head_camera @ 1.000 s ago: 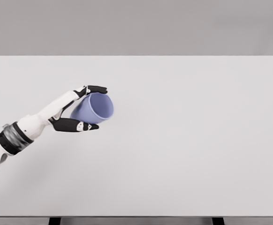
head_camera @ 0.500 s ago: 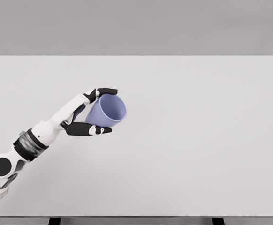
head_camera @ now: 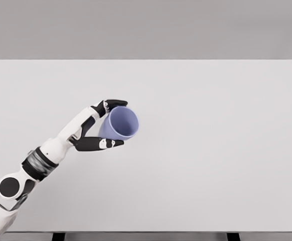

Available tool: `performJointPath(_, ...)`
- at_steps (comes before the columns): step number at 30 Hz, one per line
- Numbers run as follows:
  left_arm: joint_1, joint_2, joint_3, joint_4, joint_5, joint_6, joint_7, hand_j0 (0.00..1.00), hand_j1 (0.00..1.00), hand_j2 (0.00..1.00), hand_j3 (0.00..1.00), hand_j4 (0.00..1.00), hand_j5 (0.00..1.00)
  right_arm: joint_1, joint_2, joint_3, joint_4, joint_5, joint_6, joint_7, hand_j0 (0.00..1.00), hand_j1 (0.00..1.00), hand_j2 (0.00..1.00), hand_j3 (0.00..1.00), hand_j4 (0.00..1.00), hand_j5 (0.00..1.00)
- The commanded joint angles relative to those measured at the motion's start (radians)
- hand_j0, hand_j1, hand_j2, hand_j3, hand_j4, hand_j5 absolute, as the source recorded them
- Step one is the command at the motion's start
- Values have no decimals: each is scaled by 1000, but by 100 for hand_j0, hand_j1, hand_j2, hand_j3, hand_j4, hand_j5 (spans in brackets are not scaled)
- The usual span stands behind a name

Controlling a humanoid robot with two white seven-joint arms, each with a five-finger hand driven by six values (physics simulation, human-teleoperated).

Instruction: Flip the cup with left arm and place it on the table

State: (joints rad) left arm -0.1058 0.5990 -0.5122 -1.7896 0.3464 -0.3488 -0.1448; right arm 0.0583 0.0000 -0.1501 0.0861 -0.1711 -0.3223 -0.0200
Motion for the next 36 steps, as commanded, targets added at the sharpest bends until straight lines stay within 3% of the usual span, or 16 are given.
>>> performJointPath(1, 0, -8, 4, -1, 16, 2, 1, 81, 81, 81, 81, 81, 81, 0, 0, 0, 0, -1, 0, 0, 100, 100, 100, 100, 100, 100)
performJointPath(36, 57, -54, 11, 56, 14, 2, -1, 84, 84, 84, 84, 84, 84, 0, 0, 0, 0, -1, 0, 0, 100, 100, 100, 100, 100, 100)
